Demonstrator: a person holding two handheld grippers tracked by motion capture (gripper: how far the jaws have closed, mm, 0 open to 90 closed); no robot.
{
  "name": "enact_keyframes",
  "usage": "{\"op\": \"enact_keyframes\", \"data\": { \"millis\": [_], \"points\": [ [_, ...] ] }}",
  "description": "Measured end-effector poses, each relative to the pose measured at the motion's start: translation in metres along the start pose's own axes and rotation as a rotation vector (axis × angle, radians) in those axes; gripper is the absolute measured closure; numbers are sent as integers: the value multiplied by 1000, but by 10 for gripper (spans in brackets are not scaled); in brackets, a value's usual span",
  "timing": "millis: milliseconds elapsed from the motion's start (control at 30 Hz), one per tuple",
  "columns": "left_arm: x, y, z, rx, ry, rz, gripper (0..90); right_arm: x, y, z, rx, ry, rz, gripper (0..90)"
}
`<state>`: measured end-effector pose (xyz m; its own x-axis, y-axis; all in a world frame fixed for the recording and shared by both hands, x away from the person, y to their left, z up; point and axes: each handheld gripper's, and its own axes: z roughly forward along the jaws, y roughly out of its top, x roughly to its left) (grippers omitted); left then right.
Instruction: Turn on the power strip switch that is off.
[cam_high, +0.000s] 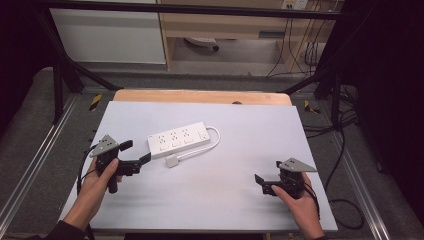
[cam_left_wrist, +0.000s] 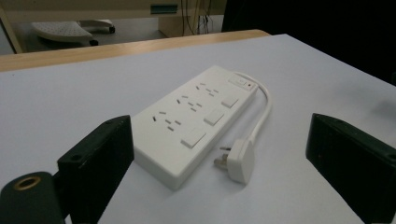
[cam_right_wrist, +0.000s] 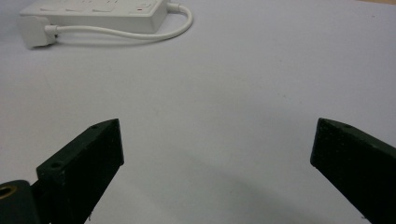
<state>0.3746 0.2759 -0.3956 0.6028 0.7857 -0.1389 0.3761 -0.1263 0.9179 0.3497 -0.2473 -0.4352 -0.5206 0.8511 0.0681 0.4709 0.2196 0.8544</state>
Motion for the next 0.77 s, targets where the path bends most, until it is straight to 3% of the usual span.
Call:
{"op": "enact_keyframes", "data": {
  "millis": [333,467,633,767],
  "points": [
    [3,-27,-15,55,-1,-9,80,-1,0,0,1,-4,3,30],
    [1,-40,-17,99,-3,-1,82,-1,0,0,1,-5,4,30],
    [-11,-59,-15,193,-14,31,87,-1,-1,1,7,-14,5,32],
    [-14,-61,-16,214,-14,57,83,-4,-3,4,37,-32,3,34]
  ]
}}
